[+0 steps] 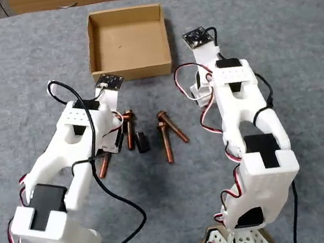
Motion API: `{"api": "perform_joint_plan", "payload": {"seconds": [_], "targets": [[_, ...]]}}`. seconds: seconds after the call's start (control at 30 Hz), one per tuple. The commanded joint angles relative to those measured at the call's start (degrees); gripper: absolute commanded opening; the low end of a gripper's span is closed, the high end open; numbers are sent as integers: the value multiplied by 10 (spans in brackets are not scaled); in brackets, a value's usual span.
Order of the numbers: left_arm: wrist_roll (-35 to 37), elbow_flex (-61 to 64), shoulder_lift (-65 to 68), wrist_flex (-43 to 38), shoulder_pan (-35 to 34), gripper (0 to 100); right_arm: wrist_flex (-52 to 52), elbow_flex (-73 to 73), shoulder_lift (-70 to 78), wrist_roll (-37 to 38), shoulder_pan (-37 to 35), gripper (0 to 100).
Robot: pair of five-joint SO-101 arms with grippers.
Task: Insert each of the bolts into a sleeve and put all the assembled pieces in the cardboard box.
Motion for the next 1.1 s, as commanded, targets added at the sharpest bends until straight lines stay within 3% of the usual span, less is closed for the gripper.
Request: {"api": "perform_joint_plan", "payload": {"seconds": [0.0,0.13,0.4,0.53,0.9,1.07], "targets": [[-35,-6,1,-11,-16,102,-11,-2,-6,3,7,1],[-38,-6,15,-31,-50,102,-11,-2,-6,3,7,1],[-35,-4,22,-34,-32,102,-11,-1,-6,3,7,1],[-34,-11,51,-30,-27,19,-11,-1,-6,1,7,1],[13,-251,261,157,-34,19,-11,-1,-6,1,8,1],[18,-269,258,161,-60,18,-8,0,-7,0,9,1]]}}
